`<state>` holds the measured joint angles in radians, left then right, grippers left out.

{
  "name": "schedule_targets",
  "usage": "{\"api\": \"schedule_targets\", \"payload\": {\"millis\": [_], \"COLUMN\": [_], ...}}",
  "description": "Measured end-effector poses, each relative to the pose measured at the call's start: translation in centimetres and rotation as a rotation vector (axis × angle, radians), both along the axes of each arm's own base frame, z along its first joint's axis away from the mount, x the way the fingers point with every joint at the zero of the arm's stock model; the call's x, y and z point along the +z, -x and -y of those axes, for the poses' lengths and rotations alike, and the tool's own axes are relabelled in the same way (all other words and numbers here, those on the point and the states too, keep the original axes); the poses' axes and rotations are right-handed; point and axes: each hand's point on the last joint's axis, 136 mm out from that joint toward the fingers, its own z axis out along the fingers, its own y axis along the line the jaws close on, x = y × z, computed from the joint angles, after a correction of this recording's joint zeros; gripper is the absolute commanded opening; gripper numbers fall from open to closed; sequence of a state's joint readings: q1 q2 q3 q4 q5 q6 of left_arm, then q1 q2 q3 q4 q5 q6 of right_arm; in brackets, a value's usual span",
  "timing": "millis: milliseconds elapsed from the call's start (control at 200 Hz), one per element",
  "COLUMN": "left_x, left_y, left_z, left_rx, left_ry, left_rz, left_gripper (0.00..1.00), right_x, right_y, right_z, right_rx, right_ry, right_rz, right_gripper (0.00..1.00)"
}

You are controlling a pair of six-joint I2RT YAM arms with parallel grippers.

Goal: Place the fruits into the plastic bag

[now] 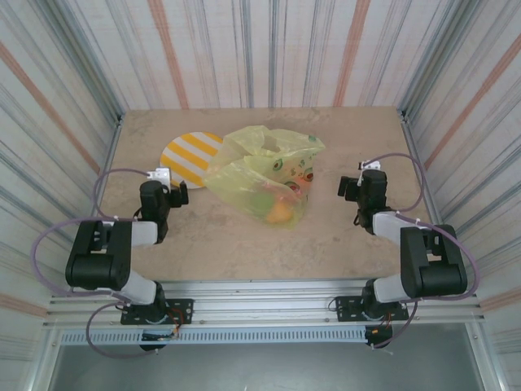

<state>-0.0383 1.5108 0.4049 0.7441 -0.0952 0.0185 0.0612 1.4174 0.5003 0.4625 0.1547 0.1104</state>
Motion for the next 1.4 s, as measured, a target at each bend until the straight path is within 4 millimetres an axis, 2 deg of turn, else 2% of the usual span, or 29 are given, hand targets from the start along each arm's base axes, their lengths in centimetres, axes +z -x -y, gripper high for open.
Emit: {"api": "schedule_targets", "payload": {"millis": [215,346,406,496,556,812,1403], "left_x": [0.2,0.4,0.4,0.4,0.4,0.4,0.4], "left_y": [-0.1,-0.2,-0.2,-0.2,-0.2,-0.2,-0.2], "left_z": [0.5,0.6,0.6,0.6,0.6,0.6,0.6], "left_rx": [-0.028,-0.033,-0.036,-0.036,-0.036,-0.037,-0.037], "left_ry": [0.007,0.007,0.008,0.009,0.009,0.008,0.005], "left_rz": [0.016,0.024,0.027,0.026,0.026,0.026,0.026], "left_gripper": [0.99,0.99,0.99,0.99,0.99,0.99,0.99], "right_x": [0.8,1.0,0.0,-2.7,-3.3,-1.9,-1.5], "right_y": [-0.5,-0.7,-0.8,0.1,0.4,-0.3,-0.5], "right_z": [0.4,1.3,1.9,2.2,2.0,1.8,1.7], "right_rx": [0.021,0.013,0.005,-0.004,0.006,0.017,0.020], "right_ry": [-0.030,-0.032,-0.038,-0.041,-0.047,-0.048,-0.047], "right_rz": [0.041,0.095,0.103,0.049,0.037,0.100,0.115], "right_gripper": [0.99,0.99,0.99,0.99,0.99,0.99,0.99]}}
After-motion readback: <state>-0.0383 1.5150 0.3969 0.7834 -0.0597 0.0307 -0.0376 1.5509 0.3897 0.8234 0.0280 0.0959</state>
